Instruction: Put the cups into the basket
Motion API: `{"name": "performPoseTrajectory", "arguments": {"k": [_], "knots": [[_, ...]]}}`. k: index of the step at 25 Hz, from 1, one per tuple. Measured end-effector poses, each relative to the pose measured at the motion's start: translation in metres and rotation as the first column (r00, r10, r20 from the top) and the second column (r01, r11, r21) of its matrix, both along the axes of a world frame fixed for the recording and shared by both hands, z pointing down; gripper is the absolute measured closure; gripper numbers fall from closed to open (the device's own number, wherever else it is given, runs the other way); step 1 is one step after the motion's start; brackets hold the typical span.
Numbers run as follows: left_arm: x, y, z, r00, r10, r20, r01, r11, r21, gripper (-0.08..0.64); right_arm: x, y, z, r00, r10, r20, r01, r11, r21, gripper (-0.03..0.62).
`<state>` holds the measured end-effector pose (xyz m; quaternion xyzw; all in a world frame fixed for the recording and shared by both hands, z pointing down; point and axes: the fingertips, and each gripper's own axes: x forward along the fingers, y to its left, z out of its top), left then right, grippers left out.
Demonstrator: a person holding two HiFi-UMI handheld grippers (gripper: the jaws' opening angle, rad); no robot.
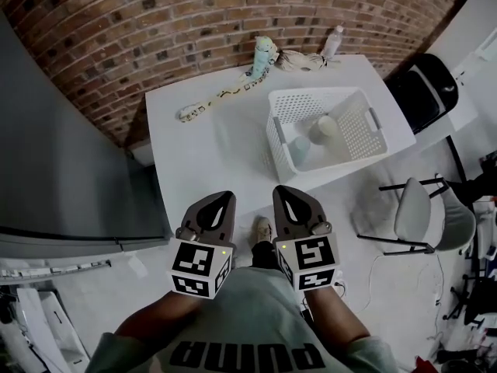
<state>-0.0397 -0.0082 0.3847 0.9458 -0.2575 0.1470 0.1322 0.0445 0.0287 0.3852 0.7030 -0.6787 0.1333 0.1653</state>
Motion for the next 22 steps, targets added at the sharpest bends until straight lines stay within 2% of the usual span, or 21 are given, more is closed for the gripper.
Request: {"name": "performPoseTrajectory", "arguments": {"k": [5, 11, 17, 22], "knots": [[-0.012, 0.026, -0.011, 1.0, 0.007, -0.016, -0.007, 1.0, 0.014, 0.557, -0.015, 0.028, -0.003, 1.0, 0.006, 0.012, -0.006, 1.0, -0.001, 0.578], [-0.01, 0.059, -0.018, 0.999, -0.039, -0.015, 0.04, 0.999, 0.037, 0.557, -0.015, 0.058, -0.004, 0.999, -0.046, -0.001, 0.046, 0.999, 0.01, 0.578], [0.008, 0.103, -0.027, 0.993, -0.119, -0.016, 0.12, 0.991, 0.06, 0.557, -0.003, 0.095, -0.015, 0.991, -0.137, -0.001, 0.136, 0.99, 0.032, 0.578], [0.027, 0.145, -0.027, 0.979, -0.202, -0.015, 0.202, 0.976, 0.08, 0.557, 0.012, 0.129, -0.021, 0.972, -0.237, -0.007, 0.237, 0.97, 0.053, 0.578]]}}
